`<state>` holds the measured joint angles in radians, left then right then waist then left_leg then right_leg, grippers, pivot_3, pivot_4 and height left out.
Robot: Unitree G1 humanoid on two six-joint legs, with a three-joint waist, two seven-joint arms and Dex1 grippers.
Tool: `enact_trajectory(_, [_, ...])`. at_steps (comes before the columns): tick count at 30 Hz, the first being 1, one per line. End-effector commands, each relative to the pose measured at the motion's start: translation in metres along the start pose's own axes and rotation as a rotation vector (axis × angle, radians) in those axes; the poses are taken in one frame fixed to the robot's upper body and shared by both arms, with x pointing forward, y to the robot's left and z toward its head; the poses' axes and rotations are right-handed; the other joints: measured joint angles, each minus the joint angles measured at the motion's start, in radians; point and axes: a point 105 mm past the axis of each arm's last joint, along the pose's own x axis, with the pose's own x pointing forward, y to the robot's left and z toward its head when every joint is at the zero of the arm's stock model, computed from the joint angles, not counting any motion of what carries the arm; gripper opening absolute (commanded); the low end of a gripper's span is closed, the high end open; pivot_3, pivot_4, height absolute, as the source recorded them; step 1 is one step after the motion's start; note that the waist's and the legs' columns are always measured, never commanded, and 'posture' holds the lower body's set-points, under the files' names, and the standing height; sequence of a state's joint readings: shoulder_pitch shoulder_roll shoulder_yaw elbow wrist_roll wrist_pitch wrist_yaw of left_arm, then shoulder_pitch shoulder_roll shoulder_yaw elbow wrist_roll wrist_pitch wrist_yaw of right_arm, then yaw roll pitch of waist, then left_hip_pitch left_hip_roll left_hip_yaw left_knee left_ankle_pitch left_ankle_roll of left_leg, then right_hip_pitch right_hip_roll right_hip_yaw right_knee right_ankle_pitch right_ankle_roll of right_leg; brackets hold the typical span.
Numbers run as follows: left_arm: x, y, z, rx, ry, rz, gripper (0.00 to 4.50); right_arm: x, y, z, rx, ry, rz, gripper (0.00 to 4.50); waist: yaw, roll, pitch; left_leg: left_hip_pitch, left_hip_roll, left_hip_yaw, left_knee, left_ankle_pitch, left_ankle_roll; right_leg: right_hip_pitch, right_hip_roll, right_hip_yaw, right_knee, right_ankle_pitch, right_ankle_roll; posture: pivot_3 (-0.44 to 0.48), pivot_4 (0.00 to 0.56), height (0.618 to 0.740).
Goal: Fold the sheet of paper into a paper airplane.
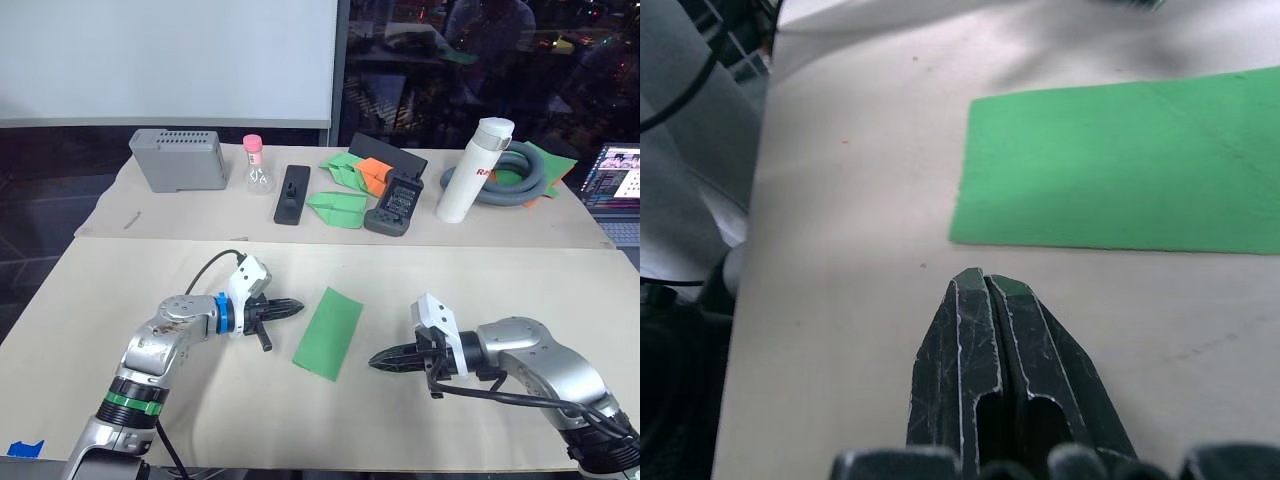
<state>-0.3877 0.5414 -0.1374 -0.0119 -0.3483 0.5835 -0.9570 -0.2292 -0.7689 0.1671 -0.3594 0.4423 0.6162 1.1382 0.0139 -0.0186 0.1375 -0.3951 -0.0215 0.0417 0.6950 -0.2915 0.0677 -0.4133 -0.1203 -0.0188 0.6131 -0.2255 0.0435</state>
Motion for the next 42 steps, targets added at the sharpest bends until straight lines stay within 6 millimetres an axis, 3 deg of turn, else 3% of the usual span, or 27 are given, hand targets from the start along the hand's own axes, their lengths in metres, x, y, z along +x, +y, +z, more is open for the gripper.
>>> enact_trajectory(1, [0.01,-0.004,0.004,0.052,-0.016,-0.034,0.0,-0.008,-0.005,0.012,-0.049,-0.018,-0.044,0.01,0.001,0.0,0.0,-0.001,0.0,0.0,0.0,0.0,0.0,-0.001,0.0,0.0,0.0,0.0,0.0,0.0,0.15,0.74])
enact_trajectory(7, [0.02,-0.003,0.006,0.054,-0.031,-0.049,0.0,-0.014,-0.009,0.01,-0.051,-0.013,-0.098,0.01,0.0,0.0,0.0,-0.01,-0.001,0.0,0.004,0.003,-0.005,-0.008,0.003,0.0,0.002,0.002,0.003,0.0,0.15,0.74])
enact_trajectory(24, [0.046,-0.039,0.014,0.061,-0.052,-0.234,0.0,-0.025,-0.034,0.004,-0.081,0.012,-0.249,0.01,0.001,0.0,0.0,-0.01,0.0,0.0,0.008,0.003,-0.003,-0.007,0.005,0.002,0.004,0.002,0.003,0.0,0.15,0.74])
enact_trajectory(28, [0.059,-0.046,0.016,0.071,-0.03,-0.27,0.0,-0.041,-0.041,0.028,-0.111,-0.023,-0.336,0.01,0.001,0.0,0.0,-0.01,0.0,0.001,0.009,0.003,-0.003,-0.008,0.006,0.002,0.005,0.002,0.003,0.0,0.15,0.74])
enact_trajectory(35, [0.078,-0.057,0.01,0.063,0.004,-0.324,0.0,-0.07,-0.054,0.041,-0.177,0.045,-0.489,0.01,0.0,0.0,0.0,-0.01,0.0,0.001,0.01,0.001,0.001,-0.008,0.006,0.003,0.006,0.002,0.003,0.0,0.15,0.74])
enact_trajectory(42, [0.091,-0.069,-0.003,0.054,0.054,-0.367,0.0,-0.07,-0.045,0.056,-0.201,0.01,-0.505,0.01,0.004,0.0,0.0,-0.009,0.0,0.001,0.011,-0.001,0.004,-0.008,0.006,0.003,0.009,0.002,0.003,0.0,0.15,0.74])
